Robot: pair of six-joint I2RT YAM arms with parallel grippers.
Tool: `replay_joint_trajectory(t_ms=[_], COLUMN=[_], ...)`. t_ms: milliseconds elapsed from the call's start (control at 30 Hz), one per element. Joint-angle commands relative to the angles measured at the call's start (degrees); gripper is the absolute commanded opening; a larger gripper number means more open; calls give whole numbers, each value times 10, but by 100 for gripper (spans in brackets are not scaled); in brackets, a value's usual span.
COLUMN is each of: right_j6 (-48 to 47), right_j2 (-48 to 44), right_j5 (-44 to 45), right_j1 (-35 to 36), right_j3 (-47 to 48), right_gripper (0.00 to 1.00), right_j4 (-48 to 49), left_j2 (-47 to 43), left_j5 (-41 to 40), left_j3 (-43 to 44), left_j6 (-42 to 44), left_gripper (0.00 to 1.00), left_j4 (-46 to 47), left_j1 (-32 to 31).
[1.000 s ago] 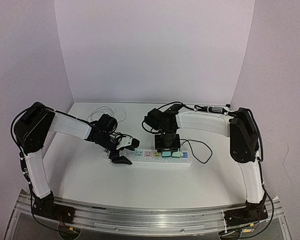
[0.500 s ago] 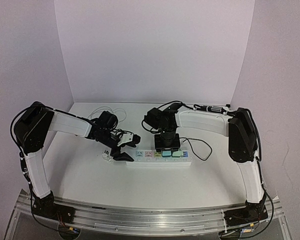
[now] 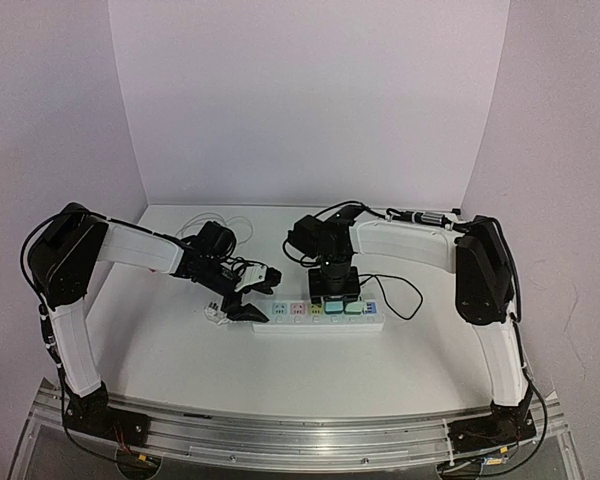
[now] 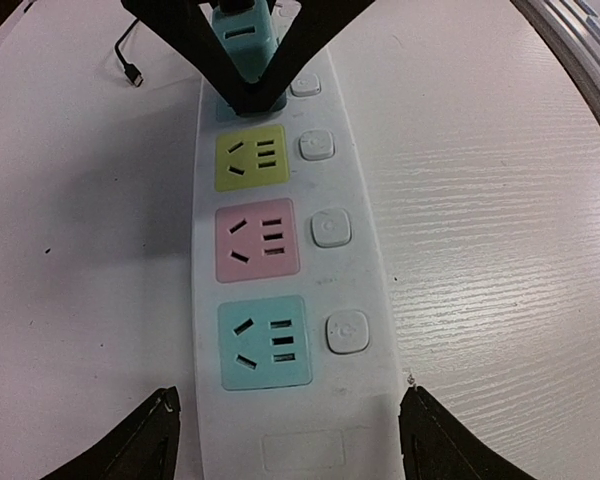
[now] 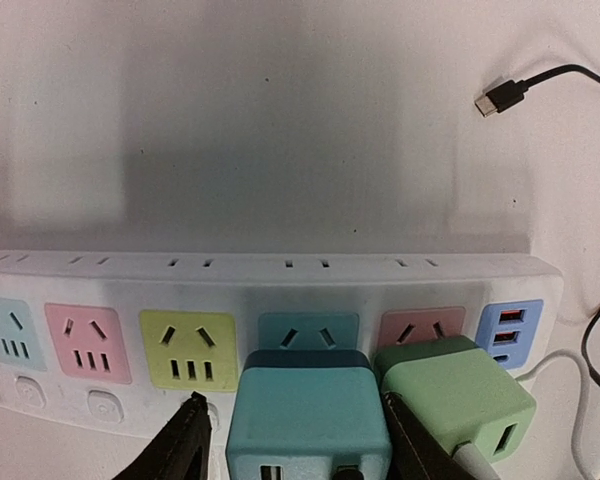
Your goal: Insert the plug
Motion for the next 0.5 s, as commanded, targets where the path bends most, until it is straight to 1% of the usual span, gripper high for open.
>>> replay_joint_trajectory(t_ms=[0, 133, 300, 467], right_j6=[4, 10, 12, 10], right_j2=[-16, -25, -28, -28], right_j5=[9, 19, 35, 47], right_j1=[-7, -7, -7, -7], right_j3=[10, 15, 30, 44], right_gripper=[53, 55, 59, 59], right_j4=[-38, -50, -68, -76], left_j2=[1, 0, 0, 0], left_j5=[12, 12, 13, 13], left_j3=[25, 24, 23, 23], left_j6=[-4, -4, -4, -4], left_gripper=[75, 75, 75, 75], left_j4=[0, 0, 0, 1], left_j1=[-1, -2, -2, -2])
